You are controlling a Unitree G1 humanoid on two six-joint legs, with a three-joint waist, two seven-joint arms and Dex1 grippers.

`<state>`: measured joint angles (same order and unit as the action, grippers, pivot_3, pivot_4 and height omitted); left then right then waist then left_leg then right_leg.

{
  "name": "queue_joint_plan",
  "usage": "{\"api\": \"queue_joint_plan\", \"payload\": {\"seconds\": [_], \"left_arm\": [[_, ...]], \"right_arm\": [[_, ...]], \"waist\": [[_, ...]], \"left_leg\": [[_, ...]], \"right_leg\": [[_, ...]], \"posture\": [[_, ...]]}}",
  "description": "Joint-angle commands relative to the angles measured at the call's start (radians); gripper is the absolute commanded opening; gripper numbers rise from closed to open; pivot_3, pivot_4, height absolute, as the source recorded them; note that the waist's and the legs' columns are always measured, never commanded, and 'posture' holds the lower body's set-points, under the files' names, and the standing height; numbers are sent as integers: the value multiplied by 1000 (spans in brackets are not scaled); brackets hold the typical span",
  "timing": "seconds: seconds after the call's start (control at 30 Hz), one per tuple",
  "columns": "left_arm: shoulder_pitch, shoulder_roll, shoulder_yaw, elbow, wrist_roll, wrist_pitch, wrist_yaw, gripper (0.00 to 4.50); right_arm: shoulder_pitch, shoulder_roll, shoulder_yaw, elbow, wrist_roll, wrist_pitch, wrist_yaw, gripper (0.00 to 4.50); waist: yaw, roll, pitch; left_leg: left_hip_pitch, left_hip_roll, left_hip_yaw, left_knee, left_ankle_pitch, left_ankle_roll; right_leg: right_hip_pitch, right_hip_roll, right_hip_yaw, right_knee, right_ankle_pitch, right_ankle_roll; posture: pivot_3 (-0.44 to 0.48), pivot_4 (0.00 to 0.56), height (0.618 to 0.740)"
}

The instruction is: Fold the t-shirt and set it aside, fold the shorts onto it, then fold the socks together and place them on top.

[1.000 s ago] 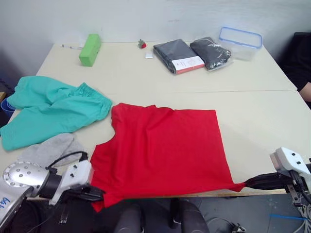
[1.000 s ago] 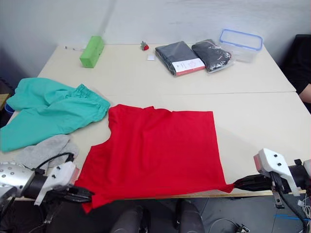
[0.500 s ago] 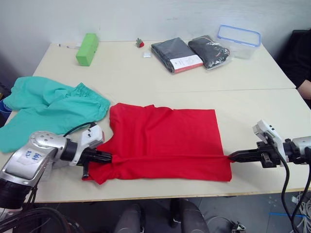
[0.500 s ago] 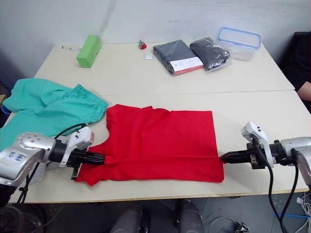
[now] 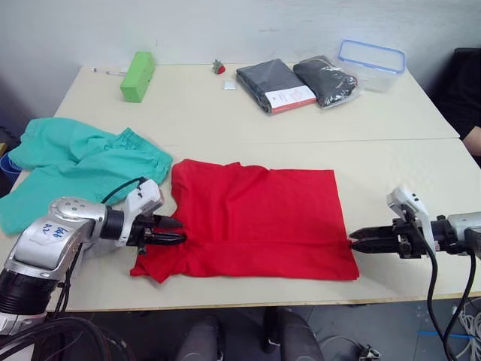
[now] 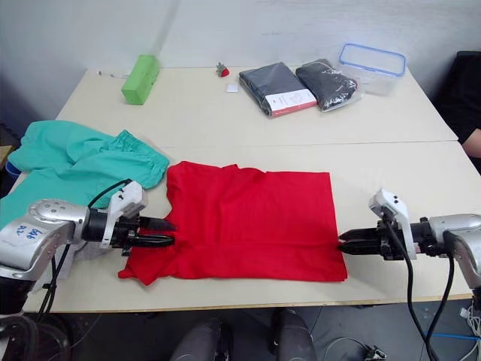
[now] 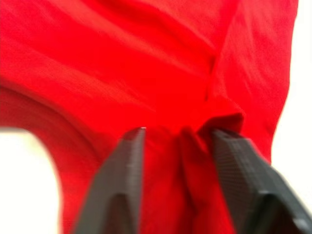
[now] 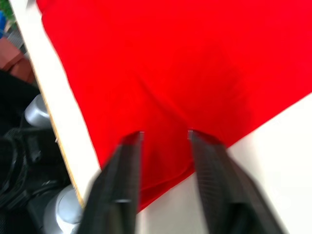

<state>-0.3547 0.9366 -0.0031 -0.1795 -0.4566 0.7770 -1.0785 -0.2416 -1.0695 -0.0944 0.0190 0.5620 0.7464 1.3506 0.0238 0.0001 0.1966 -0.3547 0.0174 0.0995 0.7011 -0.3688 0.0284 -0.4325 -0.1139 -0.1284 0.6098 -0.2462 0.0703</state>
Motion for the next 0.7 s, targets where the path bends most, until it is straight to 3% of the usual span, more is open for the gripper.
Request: {"api": "queue_joint_plan", "payload": {"seconds": [0.03,0.13,0.17,0.47,0.7], "left_arm": [[13,8,114,-58,-34,-48,14,3441],[104,45,197,-166,-45,-100,-16,4415],[153,59,224,-205,-34,-124,-23,4500],[521,44,435,-422,28,-257,4,4500],[710,-9,379,-459,175,-411,63,4500]], "right_arm": [[18,-1,-107,-72,52,10,-29,3063],[61,12,-184,-185,78,-28,-54,4112],[79,25,-204,-233,82,-54,-65,4429],[165,113,-225,-532,139,-200,-74,4470],[147,100,-175,-619,200,-189,-80,4470]], "waist": [[0,0,0],[-2,0,0],[-4,0,0],[1,0,0],[2,0,0]], "left_leg": [[0,0,0,0,0,0],[0,0,0,0,0,0],[0,1,0,-1,-1,-1],[2,2,0,-1,-2,-3],[2,3,0,-2,-3,-2]], "right_leg": [[0,0,0,0,0,0],[0,-1,0,-1,0,0],[0,-1,1,-1,0,0],[1,0,2,-6,0,0],[2,-1,2,-8,0,-1]], "posture": [[0,150,740],[0,150,740],[0,150,740],[0,150,740],[0,150,740]]}}
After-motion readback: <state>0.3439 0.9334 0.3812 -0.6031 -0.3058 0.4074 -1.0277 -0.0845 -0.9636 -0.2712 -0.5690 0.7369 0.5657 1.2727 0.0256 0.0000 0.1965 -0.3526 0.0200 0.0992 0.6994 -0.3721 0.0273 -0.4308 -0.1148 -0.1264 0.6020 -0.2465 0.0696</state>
